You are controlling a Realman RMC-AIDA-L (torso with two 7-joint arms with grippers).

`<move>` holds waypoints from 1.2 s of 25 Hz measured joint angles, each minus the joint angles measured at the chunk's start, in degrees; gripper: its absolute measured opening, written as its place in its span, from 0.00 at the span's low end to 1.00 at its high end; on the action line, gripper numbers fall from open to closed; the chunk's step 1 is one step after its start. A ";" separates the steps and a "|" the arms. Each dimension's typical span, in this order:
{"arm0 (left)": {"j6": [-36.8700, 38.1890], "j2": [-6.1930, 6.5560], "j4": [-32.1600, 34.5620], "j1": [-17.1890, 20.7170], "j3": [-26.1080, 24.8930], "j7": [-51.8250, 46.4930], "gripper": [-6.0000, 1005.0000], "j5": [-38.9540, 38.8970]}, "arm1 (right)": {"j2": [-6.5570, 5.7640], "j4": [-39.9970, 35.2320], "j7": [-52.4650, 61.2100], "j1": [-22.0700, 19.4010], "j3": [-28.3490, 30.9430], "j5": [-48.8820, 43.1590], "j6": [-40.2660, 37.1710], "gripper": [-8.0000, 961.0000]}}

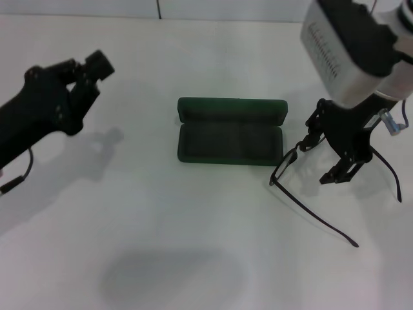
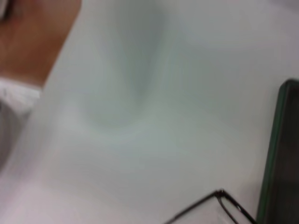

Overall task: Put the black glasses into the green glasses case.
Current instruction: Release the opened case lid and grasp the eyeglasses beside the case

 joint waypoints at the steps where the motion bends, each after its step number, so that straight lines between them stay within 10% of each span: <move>1: 0.20 0.36 -0.51 0.11 -0.19 0.24 0.07 0.79 | -0.11 0.00 0.00 0.31 -1.91 -0.54 1.01 0.72; 15: 0.46 -2.25 -7.61 1.15 -0.51 9.53 0.07 4.63 | 0.40 1.27 -5.68 1.26 -12.95 -4.72 10.35 0.68; 30: 3.87 -2.33 -12.22 0.24 -0.74 8.93 0.07 3.93 | 0.71 -1.11 -5.28 1.70 -20.46 -4.87 11.51 0.63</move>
